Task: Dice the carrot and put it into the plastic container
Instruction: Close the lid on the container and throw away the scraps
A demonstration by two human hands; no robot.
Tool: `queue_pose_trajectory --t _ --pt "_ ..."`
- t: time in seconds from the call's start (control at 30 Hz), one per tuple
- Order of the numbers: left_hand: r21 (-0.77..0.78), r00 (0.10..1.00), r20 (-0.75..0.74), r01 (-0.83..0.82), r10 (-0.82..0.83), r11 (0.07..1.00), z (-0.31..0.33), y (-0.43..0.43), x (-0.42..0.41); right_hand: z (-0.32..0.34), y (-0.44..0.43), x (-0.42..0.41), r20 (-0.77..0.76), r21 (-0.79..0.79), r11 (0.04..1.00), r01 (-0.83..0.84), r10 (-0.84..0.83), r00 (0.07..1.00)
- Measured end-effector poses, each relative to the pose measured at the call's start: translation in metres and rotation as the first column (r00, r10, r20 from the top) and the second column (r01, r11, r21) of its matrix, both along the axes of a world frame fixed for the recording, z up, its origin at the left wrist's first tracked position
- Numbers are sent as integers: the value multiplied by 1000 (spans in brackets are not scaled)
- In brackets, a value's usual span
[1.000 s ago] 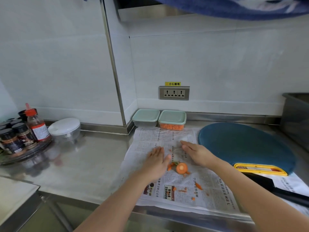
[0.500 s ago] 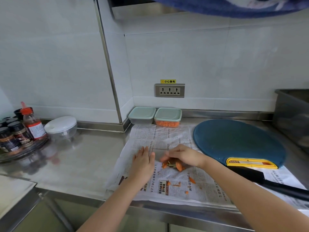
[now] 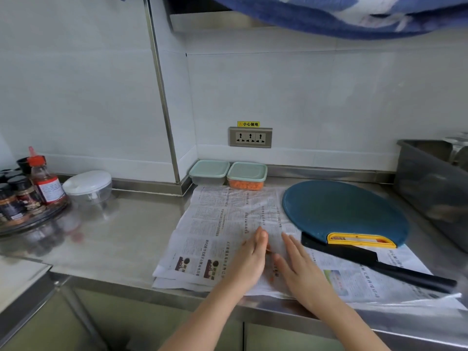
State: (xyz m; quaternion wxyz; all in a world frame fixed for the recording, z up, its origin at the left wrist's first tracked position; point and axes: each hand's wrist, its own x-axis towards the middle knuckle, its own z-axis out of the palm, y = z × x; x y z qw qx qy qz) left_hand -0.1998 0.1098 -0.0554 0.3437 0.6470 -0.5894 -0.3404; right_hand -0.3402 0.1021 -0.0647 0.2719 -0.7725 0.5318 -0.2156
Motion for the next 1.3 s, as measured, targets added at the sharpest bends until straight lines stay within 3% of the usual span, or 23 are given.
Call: queue_pose_trajectory --t 0.07,0.2,0.3,0.37,0.43,0.5,0.57,0.73,0.8,0.9,1.1,1.17,1.3 --pt "-14 964 -267 -12 8 1000 8 4 -1 0 0 6 -36 -6 999 -51 51 998" --pt "-147 940 -320 -170 116 974 15 15 17 8 -16 11 -32 7 992 -126 126 992" --pt "-161 862 -482 -262 155 952 15 27 30 12 -26 17 -29 35 975 -220 221 975" --pt "-64 761 -620 -289 189 955 13 38 35 12 -31 26 5 18 978 -209 208 978" --pt "99 602 -759 -271 249 957 10 50 37 12 -36 35 -39 -30 977 -211 209 977" --pt "287 455 -835 -119 309 951 7 64 38 11 -35 42 -134 -67 959 -275 264 955" --pt "402 429 -838 63 339 914 4 78 38 10 -31 46 -139 -50 947 -319 309 941" --pt "546 478 -808 389 344 742 -16 95 42 4 -23 45 -75 -75 939 -336 331 941" --pt "556 415 -824 459 386 692 -32 96 40 3 -21 45 -28 -78 941 -329 328 944" --pt "531 258 -846 477 466 701 -53 93 30 1 -9 45 16 -70 940 -334 336 942" --pt "486 21 -853 396 522 779 -76 90 10 -8 9 46 45 -228 918 -325 344 938" --pt "493 -24 -841 375 540 785 -80 89 8 -7 12 47 43 -244 915 -320 340 940" --pt "467 -25 -861 356 508 809 -77 85 7 -5 20 47 84 -212 927 -308 332 940"
